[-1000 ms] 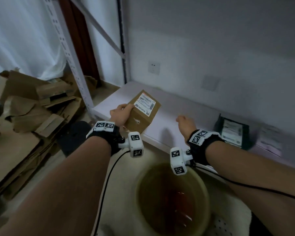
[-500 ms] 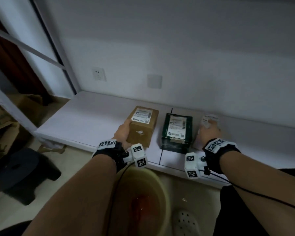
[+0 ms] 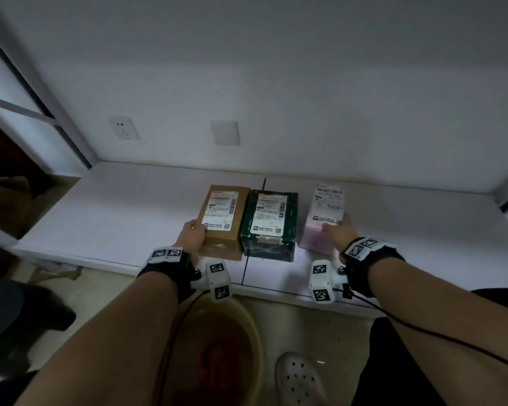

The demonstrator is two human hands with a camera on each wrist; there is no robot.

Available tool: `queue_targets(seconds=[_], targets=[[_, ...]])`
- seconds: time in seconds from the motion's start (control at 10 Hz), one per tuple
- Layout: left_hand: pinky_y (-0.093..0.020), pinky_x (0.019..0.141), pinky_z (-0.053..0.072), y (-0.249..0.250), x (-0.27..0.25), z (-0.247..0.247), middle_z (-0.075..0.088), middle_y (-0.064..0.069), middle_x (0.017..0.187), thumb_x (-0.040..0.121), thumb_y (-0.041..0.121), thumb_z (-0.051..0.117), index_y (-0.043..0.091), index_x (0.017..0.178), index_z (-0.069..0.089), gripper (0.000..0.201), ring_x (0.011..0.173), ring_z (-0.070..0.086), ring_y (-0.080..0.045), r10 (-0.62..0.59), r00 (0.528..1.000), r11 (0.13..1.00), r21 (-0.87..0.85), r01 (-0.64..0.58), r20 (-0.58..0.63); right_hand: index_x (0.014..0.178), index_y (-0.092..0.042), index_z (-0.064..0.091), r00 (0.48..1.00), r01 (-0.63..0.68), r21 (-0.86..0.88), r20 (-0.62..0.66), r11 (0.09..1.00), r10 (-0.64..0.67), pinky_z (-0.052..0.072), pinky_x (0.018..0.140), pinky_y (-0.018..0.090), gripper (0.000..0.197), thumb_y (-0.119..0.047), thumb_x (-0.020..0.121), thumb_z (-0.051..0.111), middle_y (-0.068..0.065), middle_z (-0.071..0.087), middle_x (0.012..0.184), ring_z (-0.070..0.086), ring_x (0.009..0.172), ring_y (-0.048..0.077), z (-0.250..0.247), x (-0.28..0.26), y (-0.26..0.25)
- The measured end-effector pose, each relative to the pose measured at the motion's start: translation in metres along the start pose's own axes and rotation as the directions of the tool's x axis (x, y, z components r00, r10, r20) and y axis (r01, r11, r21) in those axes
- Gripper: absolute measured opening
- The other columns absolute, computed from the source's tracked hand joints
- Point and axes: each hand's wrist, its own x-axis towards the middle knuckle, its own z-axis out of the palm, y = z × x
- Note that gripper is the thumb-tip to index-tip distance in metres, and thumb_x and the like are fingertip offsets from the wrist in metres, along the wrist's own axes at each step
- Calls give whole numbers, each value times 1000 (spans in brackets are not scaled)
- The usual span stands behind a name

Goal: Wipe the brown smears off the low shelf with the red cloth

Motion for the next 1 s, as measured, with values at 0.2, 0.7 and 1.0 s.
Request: queue_targets(seconds=[0.2,0.7,1.0], targets=[[-43,97,48,2,2,10,54,-14,131,94,15,42,21,144,33,51,112,55,-34,54,996,995,92,-48,-68,117,8,52,985,64,-31,163,997,-58,46,97,41,38,8,79,52,16,62,111,58,106,27,-2,-1,-2],[-45,105,42,8,4,8,49,-15,139,95,18,41,19,149,22,57,120,52,-35,76,997,959,270,-82,34,129,-7,50,994,-42,-159,93,986,57,49,93,36,47,-7,82,53,13,62,121,60,111,32,6,15,14],[-48,101,46,31,-5,0,45,-23,140,95,20,47,9,147,29,56,121,52,-38,288,958,904,335,-266,-17,145,-4,28,995,9,-320,-90,947,-41,32,111,43,59,-27,94,48,19,30,147,36,133,38,-18,-29,-38]])
